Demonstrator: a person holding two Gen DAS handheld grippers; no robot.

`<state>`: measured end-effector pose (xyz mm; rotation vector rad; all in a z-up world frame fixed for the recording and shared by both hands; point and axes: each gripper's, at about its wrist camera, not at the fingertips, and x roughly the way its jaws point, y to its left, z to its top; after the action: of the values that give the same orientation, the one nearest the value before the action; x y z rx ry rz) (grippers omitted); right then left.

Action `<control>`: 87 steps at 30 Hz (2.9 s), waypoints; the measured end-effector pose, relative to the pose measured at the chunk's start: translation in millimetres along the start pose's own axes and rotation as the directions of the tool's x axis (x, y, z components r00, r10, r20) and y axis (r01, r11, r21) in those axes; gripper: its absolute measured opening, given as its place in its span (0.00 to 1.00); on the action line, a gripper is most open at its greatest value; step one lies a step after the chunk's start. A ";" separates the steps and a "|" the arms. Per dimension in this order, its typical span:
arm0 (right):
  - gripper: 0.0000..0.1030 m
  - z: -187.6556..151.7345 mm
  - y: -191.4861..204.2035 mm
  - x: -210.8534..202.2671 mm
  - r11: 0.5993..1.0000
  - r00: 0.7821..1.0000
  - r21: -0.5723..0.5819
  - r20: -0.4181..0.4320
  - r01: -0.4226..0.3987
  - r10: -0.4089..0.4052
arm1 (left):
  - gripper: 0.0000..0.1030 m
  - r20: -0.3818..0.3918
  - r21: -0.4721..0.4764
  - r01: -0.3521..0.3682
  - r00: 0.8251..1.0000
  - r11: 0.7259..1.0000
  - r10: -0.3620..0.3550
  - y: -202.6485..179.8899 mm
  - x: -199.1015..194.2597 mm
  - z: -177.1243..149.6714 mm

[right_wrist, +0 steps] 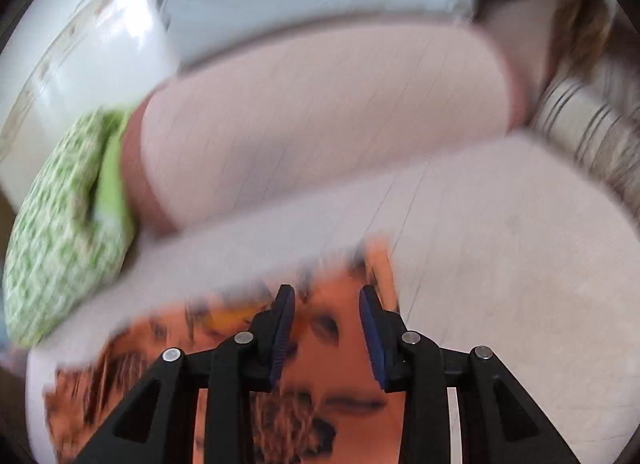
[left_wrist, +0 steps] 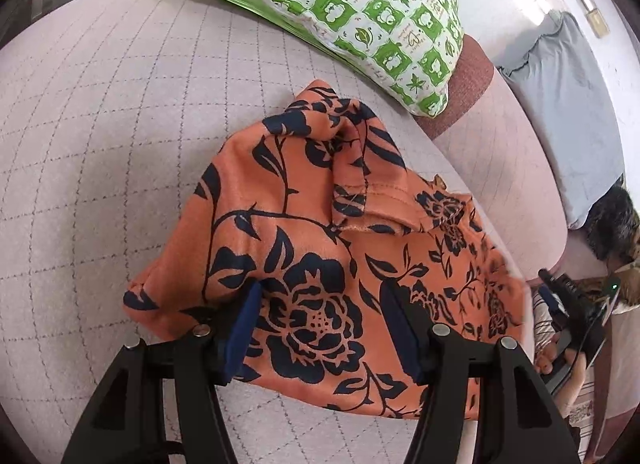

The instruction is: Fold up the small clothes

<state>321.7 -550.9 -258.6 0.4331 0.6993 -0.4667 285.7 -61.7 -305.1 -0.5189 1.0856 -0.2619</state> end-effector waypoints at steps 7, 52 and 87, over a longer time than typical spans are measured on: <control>0.37 -80.4 123.7 0.9 0.850 0.870 -0.282 -0.361 -0.445 0.336 | 0.60 0.005 -0.008 0.018 1.000 1.000 -0.018 1.5 -2.2 3.6; 0.36 -24.0 48.1 4.9 0.991 0.979 -0.076 -0.183 -0.106 0.091 | 0.67 0.094 0.279 -0.209 0.977 0.937 0.191 -34.5 1.9 36.1; 0.30 -122.3 241.6 12.4 0.787 0.710 0.037 -0.406 -0.616 0.575 | 0.79 0.087 0.084 -0.332 0.942 0.940 0.325 44.6 -37.9 73.2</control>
<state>398.8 -294.0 -298.0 0.6381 0.9204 0.2935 331.7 13.2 -272.6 -0.2503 1.0654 -0.0019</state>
